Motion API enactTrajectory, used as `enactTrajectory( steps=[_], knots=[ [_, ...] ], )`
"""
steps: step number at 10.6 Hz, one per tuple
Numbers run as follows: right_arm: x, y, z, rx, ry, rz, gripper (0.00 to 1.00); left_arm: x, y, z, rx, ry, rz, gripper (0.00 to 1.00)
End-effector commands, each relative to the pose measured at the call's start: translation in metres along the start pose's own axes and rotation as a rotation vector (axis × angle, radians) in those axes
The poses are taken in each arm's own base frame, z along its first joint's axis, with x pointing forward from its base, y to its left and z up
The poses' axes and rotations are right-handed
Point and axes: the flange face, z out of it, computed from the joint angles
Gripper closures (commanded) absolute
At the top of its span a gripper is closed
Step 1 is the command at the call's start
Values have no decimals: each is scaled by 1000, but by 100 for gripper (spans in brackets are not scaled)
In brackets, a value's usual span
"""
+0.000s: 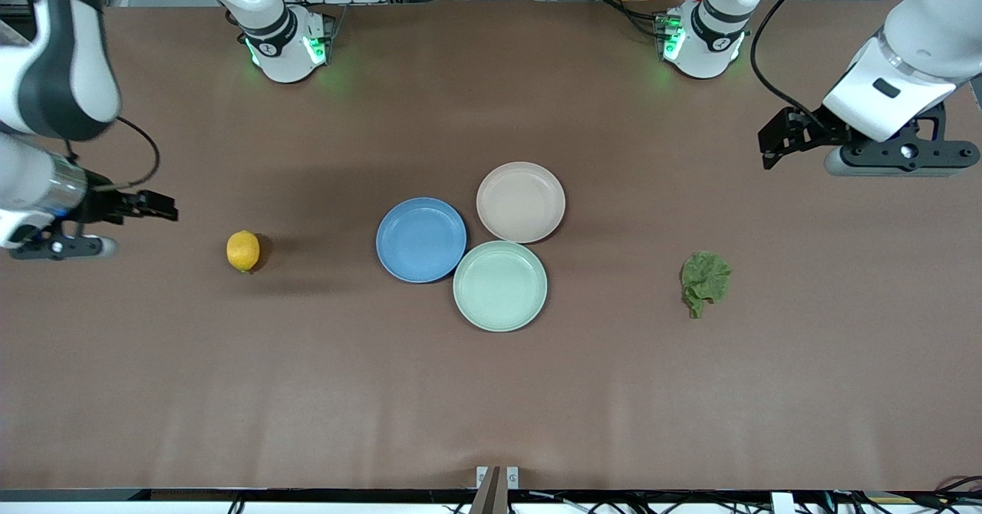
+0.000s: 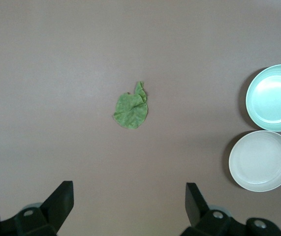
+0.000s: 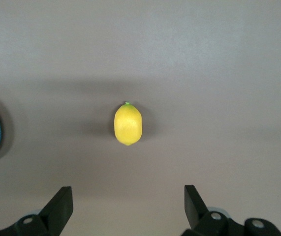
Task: Pick lemon and lettuce from blue and beige plates
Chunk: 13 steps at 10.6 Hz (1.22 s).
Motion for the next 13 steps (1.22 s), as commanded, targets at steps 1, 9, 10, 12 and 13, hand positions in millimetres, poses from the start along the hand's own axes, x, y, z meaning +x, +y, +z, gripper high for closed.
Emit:
enactTrajectory(
  steps=[1,9,10,12,13],
  knots=[
    [-4,-6,-43,-9,-6,-12,0,-11,-21,-21,5,15,2,0],
    [-39,-32,-139,-6,-44,73,0,-14,-16,-24,-50,4,29,0],
    [-41,-33,-138,-5,-58,71,0,-15,-15,-24,-49,-2,30,0],
    [-35,-32,-142,-5,-8,72,0,-17,-13,-23,-59,-17,33,0],
    [-30,-32,-144,-3,37,69,0,-18,-11,-23,-61,-19,36,0]
  ],
)
